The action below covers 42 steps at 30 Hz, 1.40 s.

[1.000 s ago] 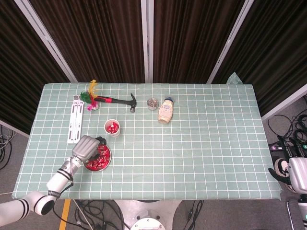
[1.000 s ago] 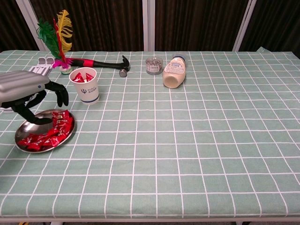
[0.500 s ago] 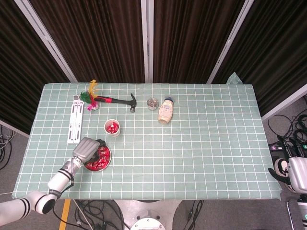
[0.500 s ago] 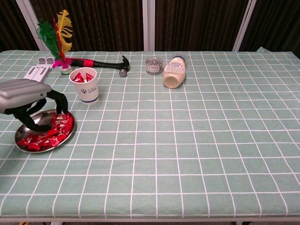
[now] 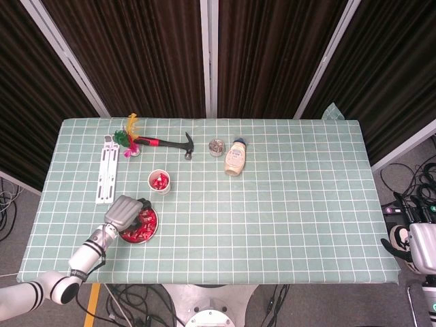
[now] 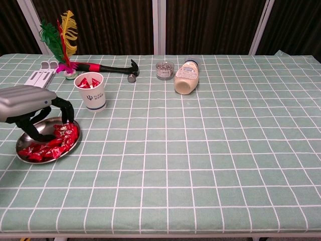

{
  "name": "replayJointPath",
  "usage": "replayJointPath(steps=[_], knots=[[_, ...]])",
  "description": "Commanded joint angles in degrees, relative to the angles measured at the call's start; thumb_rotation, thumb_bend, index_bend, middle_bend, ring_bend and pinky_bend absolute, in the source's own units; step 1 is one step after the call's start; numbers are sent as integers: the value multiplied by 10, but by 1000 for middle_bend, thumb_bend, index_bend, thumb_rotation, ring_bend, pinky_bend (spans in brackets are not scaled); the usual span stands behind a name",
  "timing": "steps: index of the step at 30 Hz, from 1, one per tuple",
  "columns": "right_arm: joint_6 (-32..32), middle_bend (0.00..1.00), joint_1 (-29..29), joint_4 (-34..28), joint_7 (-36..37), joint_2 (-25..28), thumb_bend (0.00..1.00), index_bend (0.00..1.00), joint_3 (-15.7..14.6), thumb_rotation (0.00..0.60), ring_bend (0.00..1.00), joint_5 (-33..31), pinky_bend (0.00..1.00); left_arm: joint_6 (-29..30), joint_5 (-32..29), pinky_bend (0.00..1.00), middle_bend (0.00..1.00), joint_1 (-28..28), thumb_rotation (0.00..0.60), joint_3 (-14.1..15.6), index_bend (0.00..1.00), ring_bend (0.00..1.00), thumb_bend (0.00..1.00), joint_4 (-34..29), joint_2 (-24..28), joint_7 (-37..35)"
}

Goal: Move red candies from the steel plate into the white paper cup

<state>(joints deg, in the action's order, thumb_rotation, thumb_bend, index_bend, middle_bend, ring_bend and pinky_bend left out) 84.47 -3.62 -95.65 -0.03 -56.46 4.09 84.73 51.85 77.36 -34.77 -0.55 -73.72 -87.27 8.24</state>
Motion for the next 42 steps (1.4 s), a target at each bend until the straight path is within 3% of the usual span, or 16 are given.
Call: replayJointPath(steps=[1,27,42], knots=[[0,240,0,-1,-1,0,101,60,0,600,91,0,296,-2,3,1000,495,-2,600,-1,440,781,287,11,-9,-7],[-2,244,-1,-10,-12,3,101,59,1,600,91,-1,299,20,23,1000,589,12,600,7,528,787,299,67,-39,-13],[2,243,0,-13,-11,4,101,59,0,600,91,2,300,43,44,1000,715,19,600,4,638,839,458,102,-49,-59]])
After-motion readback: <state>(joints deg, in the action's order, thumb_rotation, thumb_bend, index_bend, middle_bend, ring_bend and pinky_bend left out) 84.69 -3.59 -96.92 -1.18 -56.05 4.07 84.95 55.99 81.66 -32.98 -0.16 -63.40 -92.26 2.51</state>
